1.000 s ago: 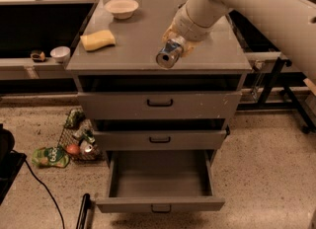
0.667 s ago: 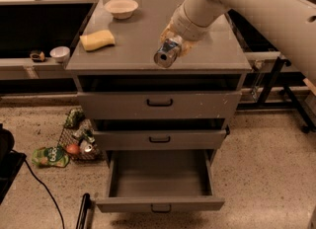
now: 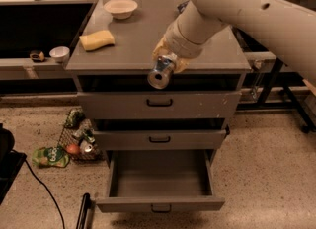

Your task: Place redbull can into bottom drawer

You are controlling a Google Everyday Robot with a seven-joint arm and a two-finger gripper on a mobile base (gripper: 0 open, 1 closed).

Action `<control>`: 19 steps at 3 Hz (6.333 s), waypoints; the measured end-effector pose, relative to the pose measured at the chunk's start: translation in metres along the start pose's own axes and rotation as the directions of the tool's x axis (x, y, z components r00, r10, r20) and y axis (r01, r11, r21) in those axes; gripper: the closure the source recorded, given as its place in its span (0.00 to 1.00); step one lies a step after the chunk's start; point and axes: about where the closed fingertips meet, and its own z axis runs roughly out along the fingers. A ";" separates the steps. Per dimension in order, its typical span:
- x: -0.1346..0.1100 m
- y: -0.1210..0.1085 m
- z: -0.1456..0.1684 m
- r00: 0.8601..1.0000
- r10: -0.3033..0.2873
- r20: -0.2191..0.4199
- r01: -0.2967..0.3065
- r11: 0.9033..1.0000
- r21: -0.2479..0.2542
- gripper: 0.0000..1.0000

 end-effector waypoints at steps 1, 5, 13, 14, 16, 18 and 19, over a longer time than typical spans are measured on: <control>-0.053 0.019 0.005 0.999 -0.004 0.049 0.005 1.000 -0.025 1.00; -0.125 0.119 0.093 0.963 0.207 0.174 -0.191 0.976 -0.102 1.00; -0.174 0.396 0.443 0.413 0.870 0.268 -0.848 0.475 -0.235 1.00; -0.170 0.425 0.487 0.333 0.900 0.282 -0.879 0.404 -0.252 1.00; -0.155 0.453 0.545 0.239 0.918 0.317 -0.895 0.335 -0.296 0.58; -0.149 0.456 0.570 0.210 0.916 0.342 -0.886 0.326 -0.329 0.11; -0.147 0.455 0.573 0.206 0.913 0.351 -0.886 0.327 -0.330 0.00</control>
Offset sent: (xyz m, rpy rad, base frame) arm -0.1273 -0.0052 -0.1406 0.0354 0.2363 -0.0798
